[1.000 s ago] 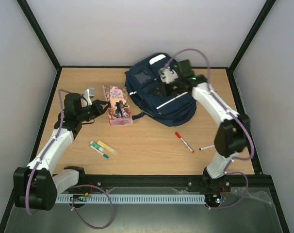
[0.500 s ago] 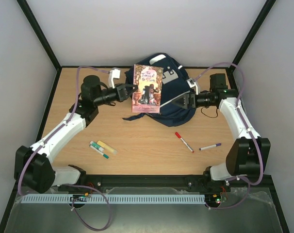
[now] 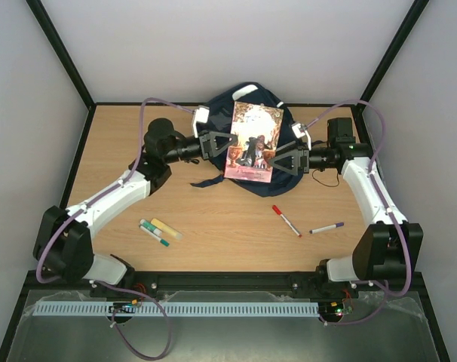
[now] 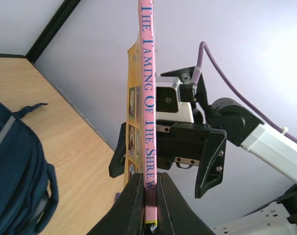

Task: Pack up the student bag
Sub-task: Pick up the book from the center of the board.

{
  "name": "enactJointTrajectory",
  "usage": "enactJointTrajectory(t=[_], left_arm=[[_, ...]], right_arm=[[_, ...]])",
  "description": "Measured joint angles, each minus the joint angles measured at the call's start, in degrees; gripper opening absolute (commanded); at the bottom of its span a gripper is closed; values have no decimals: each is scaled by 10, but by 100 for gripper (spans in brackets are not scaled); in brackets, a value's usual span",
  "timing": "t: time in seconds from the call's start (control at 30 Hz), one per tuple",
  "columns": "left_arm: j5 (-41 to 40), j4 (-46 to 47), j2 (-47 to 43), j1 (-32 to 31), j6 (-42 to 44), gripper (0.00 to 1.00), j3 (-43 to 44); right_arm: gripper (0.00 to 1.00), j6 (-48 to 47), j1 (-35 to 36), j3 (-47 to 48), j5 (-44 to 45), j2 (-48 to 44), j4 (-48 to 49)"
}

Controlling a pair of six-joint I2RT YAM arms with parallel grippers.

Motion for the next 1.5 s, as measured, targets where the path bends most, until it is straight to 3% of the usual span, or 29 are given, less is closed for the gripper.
enactJointTrajectory(t=[0.3, 0.6, 0.87, 1.1, 1.3, 1.5], left_arm=[[6, 72, 36, -10, -55, 2, 30], [-17, 70, 70, -10, -65, 3, 43], [-48, 29, 75, -10, -36, 2, 46], [-61, 13, 72, -18, -15, 2, 45], [-68, 15, 65, -25, -16, 2, 43], [-73, 25, 64, -29, -26, 2, 33]], right_arm=[[82, -112, 0, 29, -110, 44, -89], [68, -124, 0, 28, -132, 47, -125], [47, -30, 0, 7, -128, 5, -60], [25, 122, 0, -36, -61, -6, 63], [24, 205, 0, -40, -24, -6, 125], [27, 230, 0, -26, -27, 2, 140]])
